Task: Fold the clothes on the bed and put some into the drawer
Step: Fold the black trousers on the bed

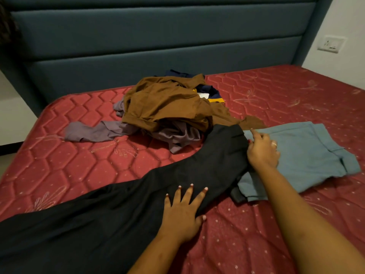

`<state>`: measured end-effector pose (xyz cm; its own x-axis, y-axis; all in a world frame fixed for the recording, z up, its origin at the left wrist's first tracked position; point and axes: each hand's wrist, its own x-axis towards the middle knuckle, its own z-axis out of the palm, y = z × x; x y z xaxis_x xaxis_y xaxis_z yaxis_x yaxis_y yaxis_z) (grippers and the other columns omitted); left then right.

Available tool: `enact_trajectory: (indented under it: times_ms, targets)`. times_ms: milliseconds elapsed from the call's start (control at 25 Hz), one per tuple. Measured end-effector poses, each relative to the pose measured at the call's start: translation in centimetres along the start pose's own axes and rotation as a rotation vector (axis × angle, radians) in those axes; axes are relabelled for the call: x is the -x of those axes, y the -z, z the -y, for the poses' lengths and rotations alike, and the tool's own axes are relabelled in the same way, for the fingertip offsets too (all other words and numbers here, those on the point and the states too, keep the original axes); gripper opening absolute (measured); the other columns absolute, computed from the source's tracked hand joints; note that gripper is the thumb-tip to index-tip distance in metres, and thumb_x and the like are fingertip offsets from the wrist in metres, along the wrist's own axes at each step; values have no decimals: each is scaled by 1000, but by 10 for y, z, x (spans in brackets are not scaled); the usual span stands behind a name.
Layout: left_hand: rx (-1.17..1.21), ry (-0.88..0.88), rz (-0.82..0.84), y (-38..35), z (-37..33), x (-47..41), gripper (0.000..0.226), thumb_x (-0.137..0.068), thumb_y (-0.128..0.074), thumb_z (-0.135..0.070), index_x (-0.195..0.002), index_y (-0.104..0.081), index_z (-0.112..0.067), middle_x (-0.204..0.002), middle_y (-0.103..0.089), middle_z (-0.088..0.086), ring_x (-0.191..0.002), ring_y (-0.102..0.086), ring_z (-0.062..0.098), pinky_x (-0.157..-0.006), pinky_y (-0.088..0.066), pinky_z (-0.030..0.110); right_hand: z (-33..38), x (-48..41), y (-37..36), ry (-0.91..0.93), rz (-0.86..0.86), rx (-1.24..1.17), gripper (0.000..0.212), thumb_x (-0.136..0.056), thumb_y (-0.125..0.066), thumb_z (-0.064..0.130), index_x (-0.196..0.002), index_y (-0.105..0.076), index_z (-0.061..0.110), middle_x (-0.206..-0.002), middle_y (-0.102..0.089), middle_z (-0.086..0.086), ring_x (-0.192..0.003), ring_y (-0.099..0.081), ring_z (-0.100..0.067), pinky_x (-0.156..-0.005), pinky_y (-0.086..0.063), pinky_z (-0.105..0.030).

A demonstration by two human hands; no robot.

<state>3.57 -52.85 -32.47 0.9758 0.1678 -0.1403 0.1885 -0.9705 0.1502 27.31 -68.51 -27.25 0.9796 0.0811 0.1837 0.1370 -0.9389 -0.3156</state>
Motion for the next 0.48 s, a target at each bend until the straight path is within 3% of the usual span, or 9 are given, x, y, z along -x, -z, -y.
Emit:
enact_trajectory:
  times_ms: [120,200,240,320,360,400,480]
  targets:
    - [15,4,9,-9,-9,-4,65,-82,-6,-60,-143,15,-52,-162,-4,-4,-148,-3,33,-112,-6,61,-11,1,-21,-64,231,-116,70,-89,-59,48,-148,-28,27,-140,-46,-13,-125,-43,-41,-100,-37,-51]
    - [43,-8,-38,-15,-12,-6,63,-87,-19,-54,-144,8,-50,-154,-34,-5,-139,-34,36,-104,-26,63,-16,-5,-25,-80,263,-250,64,-86,-68,29,-142,-41,16,-133,-54,-19,-121,-50,-41,-100,-41,-47]
    - [40,-10,-90,-20,-13,-7,62,-89,-24,-52,-144,6,-50,-149,-42,-7,-136,-40,35,-102,-28,61,-18,-8,-25,-80,217,-320,52,-86,-67,18,-136,-51,11,-128,-58,-21,-118,-52,-41,-99,-42,-45]
    - [92,-86,-158,-26,-16,-11,54,-92,-16,-49,-138,11,-58,-157,-27,-9,-146,-19,30,-110,-9,58,-18,-11,-24,-124,40,-373,37,-89,-58,6,-125,-62,11,-122,-60,-22,-112,-54,-43,-96,-44,-45]
    - [135,-103,-113,-26,-18,-10,52,-92,-12,-49,-136,13,-60,-160,-18,-10,-148,-9,24,-112,-1,55,-17,-8,-24,-174,-57,-380,39,-89,-53,4,-126,-61,14,-123,-57,-22,-111,-51,-45,-97,-43,-46]
    - [158,-126,-149,-26,-19,-10,52,-93,-13,-49,-138,11,-59,-159,-18,-10,-148,-9,21,-113,-2,55,-14,-3,-23,-236,-114,-385,45,-90,-51,3,-132,-56,17,-127,-50,-21,-111,-47,-46,-99,-41,-46]
    - [82,-181,-240,-35,-18,-9,59,-93,-27,-48,-147,-5,-49,-152,-37,-10,-142,-32,20,-110,-26,58,-9,5,-25,-386,-102,-460,67,-87,-58,7,-147,-33,23,-137,-32,-18,-116,-40,-45,-102,-38,-47]
